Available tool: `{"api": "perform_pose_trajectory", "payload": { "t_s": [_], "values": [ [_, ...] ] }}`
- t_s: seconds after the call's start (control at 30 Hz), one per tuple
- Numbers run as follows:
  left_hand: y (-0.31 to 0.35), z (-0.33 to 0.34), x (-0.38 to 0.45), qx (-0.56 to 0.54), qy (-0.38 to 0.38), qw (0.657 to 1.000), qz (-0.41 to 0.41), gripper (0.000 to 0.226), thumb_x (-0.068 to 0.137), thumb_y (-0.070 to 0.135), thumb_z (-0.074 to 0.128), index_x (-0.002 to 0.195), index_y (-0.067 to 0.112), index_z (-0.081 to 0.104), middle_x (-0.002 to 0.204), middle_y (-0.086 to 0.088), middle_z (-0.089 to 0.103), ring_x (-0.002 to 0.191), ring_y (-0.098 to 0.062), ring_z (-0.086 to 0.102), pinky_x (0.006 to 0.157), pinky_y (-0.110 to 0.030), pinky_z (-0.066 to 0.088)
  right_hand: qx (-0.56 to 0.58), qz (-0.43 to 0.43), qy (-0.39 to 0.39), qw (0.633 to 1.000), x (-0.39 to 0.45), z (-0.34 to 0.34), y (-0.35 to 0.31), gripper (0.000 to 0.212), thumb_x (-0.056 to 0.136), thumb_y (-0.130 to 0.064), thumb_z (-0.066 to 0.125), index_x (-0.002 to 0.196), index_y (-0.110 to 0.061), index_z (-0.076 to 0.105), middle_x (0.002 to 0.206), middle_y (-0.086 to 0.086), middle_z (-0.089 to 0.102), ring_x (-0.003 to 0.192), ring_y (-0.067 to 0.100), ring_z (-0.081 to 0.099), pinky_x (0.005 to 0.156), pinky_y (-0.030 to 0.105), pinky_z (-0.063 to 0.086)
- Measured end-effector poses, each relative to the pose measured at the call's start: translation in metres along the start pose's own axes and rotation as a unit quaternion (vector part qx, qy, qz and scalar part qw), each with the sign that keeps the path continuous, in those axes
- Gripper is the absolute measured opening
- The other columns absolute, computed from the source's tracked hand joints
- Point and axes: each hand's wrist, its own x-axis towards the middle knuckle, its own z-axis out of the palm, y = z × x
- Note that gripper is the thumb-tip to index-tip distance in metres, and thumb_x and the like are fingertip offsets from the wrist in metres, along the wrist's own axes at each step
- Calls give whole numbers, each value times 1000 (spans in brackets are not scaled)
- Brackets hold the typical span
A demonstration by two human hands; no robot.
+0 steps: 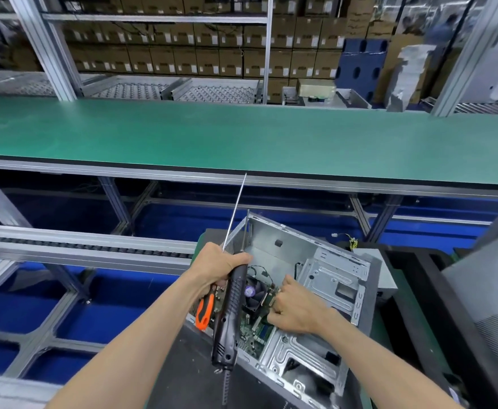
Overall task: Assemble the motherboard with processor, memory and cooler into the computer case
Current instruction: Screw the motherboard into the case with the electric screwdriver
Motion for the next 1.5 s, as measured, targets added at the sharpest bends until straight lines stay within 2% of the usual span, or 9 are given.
{"api": "perform_pose_trajectory", "payload": {
  "t_s": [0.13, 0.33, 0.57, 0.67, 0.8, 0.93, 1.07, 1.3, 1.5],
  "values": [
    [-2, 3, 5, -4, 12, 1000, -12, 42, 66, 45, 87, 52, 14, 62, 51, -4, 63, 33, -11, 44, 36, -18, 31, -9, -54, -17, 998, 10, -4, 10, 48, 93, -28, 46, 53, -5, 55, 42, -1, 37, 51, 20, 35, 97, 34, 29],
    [-4, 3, 16, -14, 25, 999, -26, 43, 67, 44, 87, 57, 12, 60, 50, -4, 62, 33, -11, 47, 36, -18, 33, -37, -119, -44, 991, 31, -15, 14, 48, 96, -27, 47, 57, -2, 59, 49, 8, 53, 49, 17, 36, 110, 40, 26],
    [-6, -1, 30, -38, 40, 997, -50, 47, 63, 49, 88, 54, 14, 58, 52, -7, 61, 36, -14, 41, 39, -22, 32, -67, -175, -44, 981, 49, -10, 33, 51, 98, -30, 43, 55, -7, 56, 52, 7, 56, 54, 18, 41, 107, 34, 26],
    [-7, 0, 31, -50, 43, 996, -52, 44, 67, 46, 88, 57, 13, 59, 52, -6, 61, 35, -13, 41, 38, -21, 31, -59, -184, -47, 980, 49, -10, 35, 51, 97, -30, 42, 52, -9, 51, 48, 6, 50, 50, 16, 33, 104, 34, 26],
    [-7, -1, 29, -46, 45, 997, -53, 44, 71, 44, 87, 59, 11, 60, 51, -4, 63, 32, -11, 41, 36, -18, 32, -53, -143, -52, 987, 49, -13, 33, 44, 95, -35, 42, 59, -12, 53, 55, 6, 54, 58, 19, 42, 102, 37, 28],
    [-8, -4, 22, -48, 47, 997, -47, 43, 72, 43, 86, 64, 9, 62, 52, -4, 64, 32, -10, 45, 36, -17, 33, -17, -64, -31, 997, 45, -14, 28, 42, 99, -43, 41, 89, -11, 68, 85, 4, 63, 88, 18, 50, 99, 37, 29],
    [-12, -8, 9, -65, 46, 996, -40, 45, 71, 40, 88, 75, 1, 67, 56, -7, 69, 37, -13, 58, 37, -17, 39, 23, -21, 0, 1000, 41, -24, 13, 40, 100, -45, 44, 114, -16, 67, 100, 0, 60, 92, 14, 44, 104, 40, 33],
    [-21, -22, -27, -73, 43, 996, -18, 61, 60, 51, 90, 85, -1, 73, 72, -17, 73, 61, -23, 56, 57, -34, 44, 22, 3, 21, 1000, 27, -50, -15, 38, 99, -48, 45, 110, -20, 68, 98, -2, 64, 93, 15, 56, 99, 38, 35],
    [-39, -26, -67, -84, 69, 994, -12, 44, 64, 48, 90, 52, 17, 62, 53, -4, 63, 35, -11, 40, 37, -20, 30, 44, -24, 40, 998, 8, -57, -34, 34, 98, -49, 50, 105, -22, 69, 92, -5, 63, 87, 13, 54, 94, 34, 29]
  ]
}}
